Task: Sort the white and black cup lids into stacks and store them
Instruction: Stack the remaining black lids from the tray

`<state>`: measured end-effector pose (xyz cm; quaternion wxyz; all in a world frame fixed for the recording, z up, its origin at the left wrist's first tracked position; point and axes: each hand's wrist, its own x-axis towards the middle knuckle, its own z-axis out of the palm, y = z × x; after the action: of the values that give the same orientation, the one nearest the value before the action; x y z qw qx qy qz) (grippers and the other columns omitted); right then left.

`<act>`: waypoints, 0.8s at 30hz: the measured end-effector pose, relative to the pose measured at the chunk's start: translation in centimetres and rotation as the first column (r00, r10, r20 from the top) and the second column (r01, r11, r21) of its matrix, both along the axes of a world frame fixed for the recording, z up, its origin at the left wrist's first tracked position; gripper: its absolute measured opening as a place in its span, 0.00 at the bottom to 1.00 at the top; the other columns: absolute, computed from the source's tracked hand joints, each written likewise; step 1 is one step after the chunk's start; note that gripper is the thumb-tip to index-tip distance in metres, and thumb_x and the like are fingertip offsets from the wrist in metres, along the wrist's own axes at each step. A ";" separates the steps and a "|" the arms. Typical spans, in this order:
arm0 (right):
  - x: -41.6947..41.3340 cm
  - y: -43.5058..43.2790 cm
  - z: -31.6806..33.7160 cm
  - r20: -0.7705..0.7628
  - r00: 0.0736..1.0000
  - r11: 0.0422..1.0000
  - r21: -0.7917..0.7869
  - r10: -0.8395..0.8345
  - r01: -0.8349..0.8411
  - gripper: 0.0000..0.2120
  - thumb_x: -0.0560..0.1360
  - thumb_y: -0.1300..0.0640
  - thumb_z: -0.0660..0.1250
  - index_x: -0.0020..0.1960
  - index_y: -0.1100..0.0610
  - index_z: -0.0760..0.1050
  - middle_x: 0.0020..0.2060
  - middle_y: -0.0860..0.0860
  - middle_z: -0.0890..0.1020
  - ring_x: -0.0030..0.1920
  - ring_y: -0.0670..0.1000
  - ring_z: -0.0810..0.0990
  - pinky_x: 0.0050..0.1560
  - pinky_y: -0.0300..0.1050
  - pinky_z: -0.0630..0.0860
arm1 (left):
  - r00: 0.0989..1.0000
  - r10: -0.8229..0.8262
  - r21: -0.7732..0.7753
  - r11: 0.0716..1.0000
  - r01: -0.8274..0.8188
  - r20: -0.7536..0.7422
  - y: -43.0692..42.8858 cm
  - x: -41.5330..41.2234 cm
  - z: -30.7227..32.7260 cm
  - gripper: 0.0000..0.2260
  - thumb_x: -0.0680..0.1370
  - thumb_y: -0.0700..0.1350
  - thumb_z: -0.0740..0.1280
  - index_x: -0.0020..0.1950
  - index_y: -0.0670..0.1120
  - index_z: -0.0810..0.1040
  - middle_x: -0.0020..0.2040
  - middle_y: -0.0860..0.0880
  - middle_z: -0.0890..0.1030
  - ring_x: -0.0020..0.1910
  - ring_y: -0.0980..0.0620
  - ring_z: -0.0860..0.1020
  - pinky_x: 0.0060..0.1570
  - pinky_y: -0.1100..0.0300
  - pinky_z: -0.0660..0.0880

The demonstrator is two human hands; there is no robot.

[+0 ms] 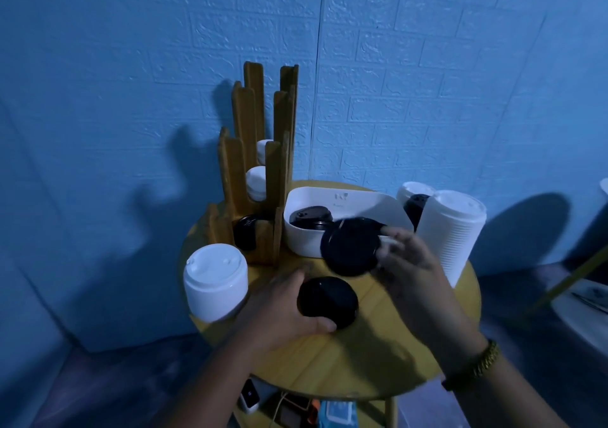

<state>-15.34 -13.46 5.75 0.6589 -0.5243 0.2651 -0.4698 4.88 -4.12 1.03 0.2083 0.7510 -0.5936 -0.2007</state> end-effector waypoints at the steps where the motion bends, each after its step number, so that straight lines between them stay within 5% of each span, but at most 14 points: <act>1: -0.2 0.5 -0.9 -0.017 0.998 0.993 0.102 0.062 -0.060 0.11 0.79 0.69 0.62 0.58 0.59 0.75 0.47 0.58 0.81 0.46 0.56 0.80 0.50 0.51 0.77 | 1.000 -0.006 -0.008 1.000 0.006 0.000 0.0 0.0 0.0 0.48 0.67 0.72 0.73 0.80 0.61 0.53 0.78 0.56 0.64 0.75 0.53 0.64 0.69 0.52 0.68; 5: -0.9 0.9 -3.1 -0.254 0.955 0.971 0.218 0.153 -0.098 0.15 0.81 0.65 0.59 0.62 0.54 0.78 0.50 0.64 0.82 0.47 0.58 0.78 0.51 0.53 0.75 | 0.998 -0.052 -0.060 0.997 0.054 0.038 0.0 -0.1 0.1 0.45 0.69 0.70 0.73 0.80 0.63 0.55 0.78 0.59 0.64 0.75 0.54 0.63 0.69 0.53 0.67; 10: -0.5 1.5 -1.8 -0.599 0.800 0.994 -0.072 0.020 -0.079 0.09 0.83 0.54 0.60 0.57 0.47 0.79 0.52 0.55 0.83 0.50 0.57 0.81 0.51 0.50 0.78 | 0.999 -0.035 -0.118 0.992 0.036 0.011 -0.1 0.0 0.1 0.38 0.66 0.69 0.75 0.73 0.64 0.65 0.71 0.61 0.72 0.70 0.57 0.70 0.66 0.53 0.71; 15: -0.6 0.9 -2.4 -0.731 0.679 0.976 -0.190 -0.066 -0.109 0.14 0.83 0.57 0.60 0.64 0.45 0.75 0.57 0.46 0.78 0.51 0.46 0.79 0.46 0.39 0.78 | 0.998 -0.043 -0.090 0.995 0.047 0.049 -0.3 0.2 -0.5 0.41 0.68 0.71 0.72 0.77 0.65 0.60 0.74 0.59 0.68 0.72 0.55 0.66 0.66 0.52 0.69; 19: -0.6 1.1 -2.7 -0.703 0.708 0.971 -0.205 -0.060 -0.121 0.11 0.83 0.52 0.60 0.64 0.46 0.74 0.58 0.45 0.79 0.54 0.42 0.78 0.46 0.33 0.75 | 0.997 -0.034 -0.082 0.996 0.040 0.063 -0.5 0.3 -0.8 0.41 0.67 0.72 0.71 0.76 0.65 0.60 0.74 0.59 0.68 0.72 0.54 0.66 0.66 0.51 0.71; 22: -0.4 1.5 -2.9 -0.758 0.650 0.955 -0.225 -0.049 -0.191 0.31 0.70 0.33 0.67 0.68 0.46 0.69 0.59 0.42 0.75 0.55 0.42 0.76 0.49 0.36 0.75 | 0.998 -0.028 -0.093 0.995 0.034 0.059 -0.5 0.2 -0.7 0.40 0.67 0.71 0.72 0.75 0.66 0.60 0.72 0.60 0.70 0.70 0.54 0.68 0.64 0.51 0.72; 24: 0.3 1.7 -3.3 -0.815 0.565 0.920 -0.311 -0.127 -0.241 0.42 0.66 0.30 0.71 0.73 0.48 0.65 0.61 0.42 0.71 0.57 0.42 0.73 0.48 0.32 0.72 | 0.997 -0.028 -0.094 0.995 0.035 0.065 -0.5 0.1 -0.6 0.39 0.68 0.69 0.72 0.75 0.65 0.60 0.72 0.59 0.70 0.69 0.54 0.68 0.63 0.53 0.71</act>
<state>-15.01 -11.79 2.44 0.3566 -0.8096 0.4248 -0.1921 5.00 -4.60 0.42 0.2218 0.7367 -0.6206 -0.1514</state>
